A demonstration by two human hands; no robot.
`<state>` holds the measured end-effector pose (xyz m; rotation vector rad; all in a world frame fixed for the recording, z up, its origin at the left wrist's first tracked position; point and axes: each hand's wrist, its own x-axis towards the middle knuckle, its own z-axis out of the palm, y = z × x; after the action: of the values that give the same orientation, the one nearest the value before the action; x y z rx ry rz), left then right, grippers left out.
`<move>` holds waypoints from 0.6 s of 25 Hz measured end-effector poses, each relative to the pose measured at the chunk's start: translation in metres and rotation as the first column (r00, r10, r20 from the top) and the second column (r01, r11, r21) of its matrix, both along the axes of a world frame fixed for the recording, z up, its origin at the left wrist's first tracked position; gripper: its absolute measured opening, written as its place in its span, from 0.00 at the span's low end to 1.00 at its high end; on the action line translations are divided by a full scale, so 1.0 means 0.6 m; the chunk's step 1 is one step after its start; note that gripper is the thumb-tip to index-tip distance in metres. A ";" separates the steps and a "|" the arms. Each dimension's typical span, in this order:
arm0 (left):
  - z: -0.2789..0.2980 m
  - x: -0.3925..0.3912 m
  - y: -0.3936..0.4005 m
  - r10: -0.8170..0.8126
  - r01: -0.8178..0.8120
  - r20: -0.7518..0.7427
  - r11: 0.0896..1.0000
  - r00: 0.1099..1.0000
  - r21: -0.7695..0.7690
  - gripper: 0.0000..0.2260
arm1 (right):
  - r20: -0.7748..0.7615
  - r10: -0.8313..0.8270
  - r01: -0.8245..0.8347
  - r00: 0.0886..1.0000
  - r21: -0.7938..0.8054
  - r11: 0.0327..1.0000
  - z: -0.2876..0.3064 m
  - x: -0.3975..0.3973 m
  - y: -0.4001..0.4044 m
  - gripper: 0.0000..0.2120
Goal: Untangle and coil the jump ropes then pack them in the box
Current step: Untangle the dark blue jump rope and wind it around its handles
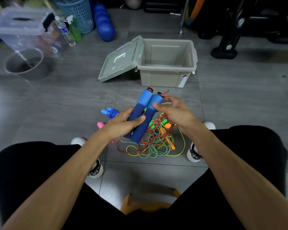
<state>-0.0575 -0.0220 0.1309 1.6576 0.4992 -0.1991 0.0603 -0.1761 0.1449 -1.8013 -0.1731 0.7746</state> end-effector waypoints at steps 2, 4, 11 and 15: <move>-0.003 0.001 -0.004 0.017 -0.017 -0.001 0.999 1.000 0.027 0.20 | -0.024 -0.030 0.030 0.999 0.026 0.999 0.000 -0.003 0.001 0.15; -0.008 0.000 -0.006 0.012 -0.008 -0.038 0.997 0.999 0.081 0.27 | -0.028 -0.031 0.031 0.999 0.012 0.999 -0.003 -0.007 0.004 0.17; -0.007 -0.008 -0.008 -0.138 0.139 -0.038 0.874 0.990 0.466 0.22 | 0.385 0.195 -0.077 0.902 -0.302 0.950 -0.006 0.010 0.009 0.35; -0.004 -0.016 0.011 -0.268 0.245 -0.076 0.683 0.961 0.689 0.22 | 0.502 0.514 -0.383 0.696 -0.346 0.857 -0.012 0.013 0.001 0.27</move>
<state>-0.0671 -0.0155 0.1287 2.4819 0.3225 -0.2037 0.0681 -0.1758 0.1375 -2.2009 -1.0142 0.5576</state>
